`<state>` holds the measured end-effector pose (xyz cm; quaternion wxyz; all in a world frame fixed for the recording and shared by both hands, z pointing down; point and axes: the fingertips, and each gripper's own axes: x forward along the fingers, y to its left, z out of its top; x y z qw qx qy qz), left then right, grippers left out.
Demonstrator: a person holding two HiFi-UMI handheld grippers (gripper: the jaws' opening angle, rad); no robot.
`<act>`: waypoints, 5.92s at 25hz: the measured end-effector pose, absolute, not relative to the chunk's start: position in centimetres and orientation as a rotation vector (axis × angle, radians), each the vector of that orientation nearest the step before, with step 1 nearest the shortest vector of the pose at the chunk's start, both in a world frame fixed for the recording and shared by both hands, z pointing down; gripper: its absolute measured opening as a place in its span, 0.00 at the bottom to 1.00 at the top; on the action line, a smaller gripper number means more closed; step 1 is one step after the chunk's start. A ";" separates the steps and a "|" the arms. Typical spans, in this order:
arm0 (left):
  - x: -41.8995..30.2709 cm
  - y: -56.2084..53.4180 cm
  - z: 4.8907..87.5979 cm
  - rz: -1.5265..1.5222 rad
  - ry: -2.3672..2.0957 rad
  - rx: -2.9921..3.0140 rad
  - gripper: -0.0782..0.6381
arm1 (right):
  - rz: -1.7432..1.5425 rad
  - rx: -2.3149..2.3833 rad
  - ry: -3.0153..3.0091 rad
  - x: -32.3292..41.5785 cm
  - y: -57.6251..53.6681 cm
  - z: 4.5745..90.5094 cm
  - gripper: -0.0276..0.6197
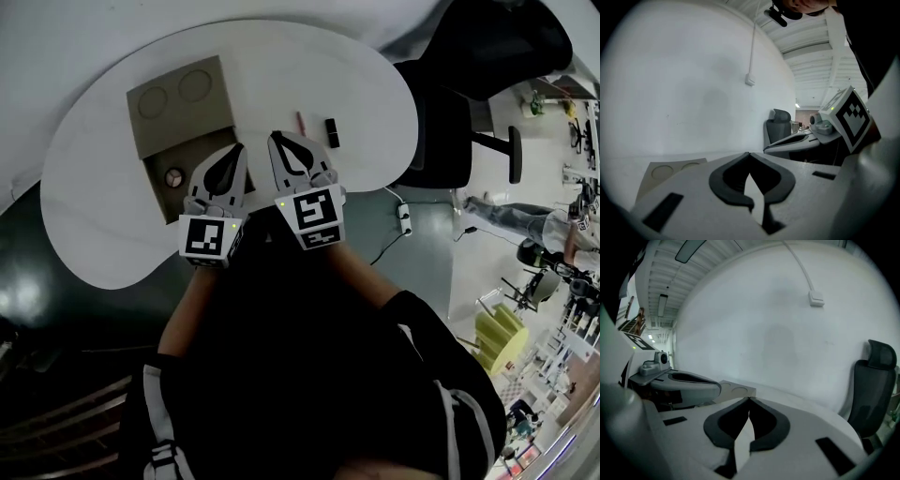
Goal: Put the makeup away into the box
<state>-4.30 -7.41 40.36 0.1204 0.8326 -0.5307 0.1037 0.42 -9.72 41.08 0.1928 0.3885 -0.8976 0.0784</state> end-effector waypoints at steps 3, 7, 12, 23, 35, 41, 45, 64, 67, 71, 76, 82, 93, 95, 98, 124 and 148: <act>-2.7 -7.9 40.7 0.318 -1.512 2.451 0.11 | 0.238 1.130 -2.500 2.2 -10.3 41.4 0.08; -1.0 -8.7 41.1 0.335 -1.471 2.460 0.11 | 0.265 1.167 -2.474 4.0 -11.0 41.9 0.08; 0.3 -9.5 42.2 0.353 -1.431 2.463 0.11 | 0.298 1.189 -2.438 5.6 -11.7 43.4 0.08; 1.7 -11.2 45.2 0.420 -1.354 2.420 0.11 | 0.379 1.160 -2.333 7.4 -12.9 48.5 0.09; 1.6 -11.9 48.2 0.450 -1.325 2.350 0.11 | 0.480 1.068 -2.180 7.8 -12.5 54.6 0.25; 1.8 -12.2 48.7 0.461 -1.308 2.343 0.11 | 0.522 1.021 -2.115 8.0 -12.1 56.7 0.32; 1.8 -12.2 48.9 0.466 -1.304 2.338 0.11 | 0.550 1.008 -2.074 8.3 -11.6 57.8 0.32; 0.7 -10.8 46.6 0.433 -1.336 2.393 0.11 | 0.491 1.080 -2.089 8.3 -11.4 55.6 0.14; 0.8 -9.9 46.7 0.434 -1.351 2.392 0.11 | 0.479 1.108 -2.110 8.6 -11.1 54.4 0.14; 1.0 -8.6 45.9 0.412 -1.373 2.419 0.11 | 0.454 1.144 -2.147 8.7 -10.2 52.4 0.14; -0.3 -7.4 44.0 0.390 -1.417 2.458 0.11 | 0.432 1.164 -2.195 7.2 -9.2 49.9 0.14; -3.0 -5.6 43.3 0.351 -1.487 2.419 0.11 | 0.386 1.122 -2.240 4.1 -7.9 48.3 0.14; -9.7 -2.8 42.9 0.343 -1.620 2.354 0.11 | 0.326 0.983 -2.305 -3.4 -5.5 47.7 0.14; -10.8 -2.5 42.9 0.343 -1.644 2.350 0.11 | 0.320 0.954 -2.314 -4.8 -5.2 47.9 0.14; -12.4 -1.7 43.5 0.331 -1.668 2.297 0.11 | 0.315 0.913 -2.325 -6.6 -4.6 48.3 0.14; -20.7 -0.3 48.3 0.363 -1.708 2.137 0.11 | 0.310 0.669 -2.209 -15.2 -2.3 55.9 0.14; -20.5 -0.7 48.7 0.359 -1.704 2.128 0.11 | 0.332 0.654 -2.230 -15.4 -2.5 55.0 0.18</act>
